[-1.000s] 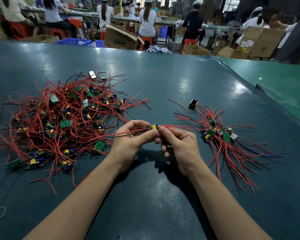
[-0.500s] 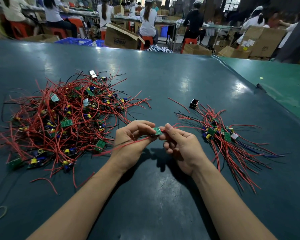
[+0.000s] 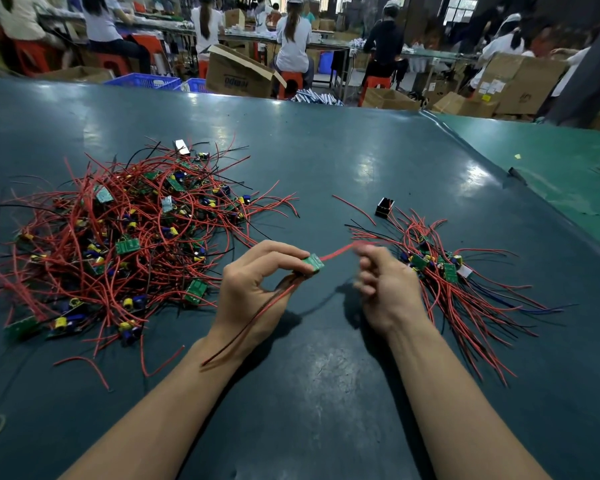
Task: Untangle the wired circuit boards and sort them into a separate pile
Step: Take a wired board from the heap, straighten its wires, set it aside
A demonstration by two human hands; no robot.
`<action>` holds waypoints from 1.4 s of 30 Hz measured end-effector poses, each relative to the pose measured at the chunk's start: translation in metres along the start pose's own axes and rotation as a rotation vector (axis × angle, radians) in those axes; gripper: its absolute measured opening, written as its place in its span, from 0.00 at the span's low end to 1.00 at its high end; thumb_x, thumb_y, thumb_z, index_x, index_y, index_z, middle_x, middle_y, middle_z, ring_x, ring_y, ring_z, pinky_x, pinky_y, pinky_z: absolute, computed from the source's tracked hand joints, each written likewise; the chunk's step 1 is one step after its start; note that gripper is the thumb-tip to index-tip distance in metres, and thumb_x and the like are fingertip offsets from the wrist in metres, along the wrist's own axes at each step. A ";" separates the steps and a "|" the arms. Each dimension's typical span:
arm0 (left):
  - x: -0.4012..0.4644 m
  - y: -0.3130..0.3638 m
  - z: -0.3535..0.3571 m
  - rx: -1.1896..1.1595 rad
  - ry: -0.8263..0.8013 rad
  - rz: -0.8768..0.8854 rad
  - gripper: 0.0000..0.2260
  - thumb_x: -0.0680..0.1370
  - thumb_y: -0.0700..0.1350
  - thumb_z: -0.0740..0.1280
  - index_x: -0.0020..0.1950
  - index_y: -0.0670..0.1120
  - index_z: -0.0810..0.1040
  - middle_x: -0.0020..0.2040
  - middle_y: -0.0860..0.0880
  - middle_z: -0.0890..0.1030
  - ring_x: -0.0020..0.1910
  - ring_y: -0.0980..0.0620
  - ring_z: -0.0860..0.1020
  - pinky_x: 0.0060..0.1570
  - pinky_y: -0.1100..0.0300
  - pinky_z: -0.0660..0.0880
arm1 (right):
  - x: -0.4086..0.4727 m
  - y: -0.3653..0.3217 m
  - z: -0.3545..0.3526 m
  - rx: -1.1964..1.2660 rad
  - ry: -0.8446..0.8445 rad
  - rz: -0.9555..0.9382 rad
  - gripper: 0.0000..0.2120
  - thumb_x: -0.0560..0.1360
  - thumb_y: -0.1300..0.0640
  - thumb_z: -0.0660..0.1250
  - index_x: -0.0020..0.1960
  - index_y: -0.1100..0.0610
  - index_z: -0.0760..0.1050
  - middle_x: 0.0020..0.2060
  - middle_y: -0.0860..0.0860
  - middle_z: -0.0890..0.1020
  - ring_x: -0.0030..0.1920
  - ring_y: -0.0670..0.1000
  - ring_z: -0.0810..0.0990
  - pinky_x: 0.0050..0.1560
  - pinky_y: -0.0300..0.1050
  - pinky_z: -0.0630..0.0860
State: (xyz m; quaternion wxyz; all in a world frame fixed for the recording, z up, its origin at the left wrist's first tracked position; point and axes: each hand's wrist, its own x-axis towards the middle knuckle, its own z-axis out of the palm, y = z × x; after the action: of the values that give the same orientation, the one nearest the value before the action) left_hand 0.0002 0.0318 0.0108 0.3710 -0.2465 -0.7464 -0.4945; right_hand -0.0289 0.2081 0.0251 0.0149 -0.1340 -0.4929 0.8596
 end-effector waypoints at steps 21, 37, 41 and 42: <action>0.000 0.006 0.003 -0.009 -0.034 0.084 0.06 0.68 0.34 0.79 0.42 0.39 0.86 0.45 0.45 0.84 0.43 0.52 0.83 0.46 0.56 0.80 | 0.001 0.003 -0.002 -0.056 0.082 -0.166 0.13 0.79 0.59 0.66 0.37 0.60 0.80 0.22 0.46 0.71 0.19 0.42 0.64 0.17 0.33 0.58; 0.006 0.007 0.003 -0.359 0.217 -0.403 0.10 0.67 0.33 0.76 0.46 0.40 0.83 0.40 0.50 0.86 0.40 0.53 0.84 0.46 0.62 0.80 | -0.003 0.004 -0.006 0.160 0.218 -0.318 0.25 0.83 0.43 0.53 0.42 0.59 0.77 0.25 0.48 0.67 0.19 0.45 0.64 0.21 0.31 0.57; 0.009 0.004 0.000 -0.525 0.271 -0.603 0.10 0.69 0.40 0.74 0.48 0.42 0.81 0.38 0.49 0.86 0.35 0.53 0.84 0.41 0.63 0.80 | -0.021 0.025 0.006 -0.424 -0.343 -0.294 0.21 0.73 0.36 0.67 0.47 0.54 0.80 0.28 0.46 0.75 0.20 0.46 0.69 0.20 0.35 0.62; 0.009 0.004 0.000 -0.545 0.233 -0.617 0.10 0.68 0.41 0.73 0.49 0.43 0.82 0.38 0.48 0.86 0.35 0.52 0.84 0.41 0.62 0.80 | -0.025 0.030 0.008 -0.598 -0.469 -0.341 0.17 0.71 0.38 0.69 0.47 0.51 0.80 0.29 0.45 0.77 0.21 0.46 0.71 0.21 0.37 0.66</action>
State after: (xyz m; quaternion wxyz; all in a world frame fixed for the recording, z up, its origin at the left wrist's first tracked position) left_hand -0.0019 0.0334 0.0202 0.2086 -0.0433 -0.5802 -0.7861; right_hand -0.0036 0.1819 0.0091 0.0047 0.1506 -0.7260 0.6710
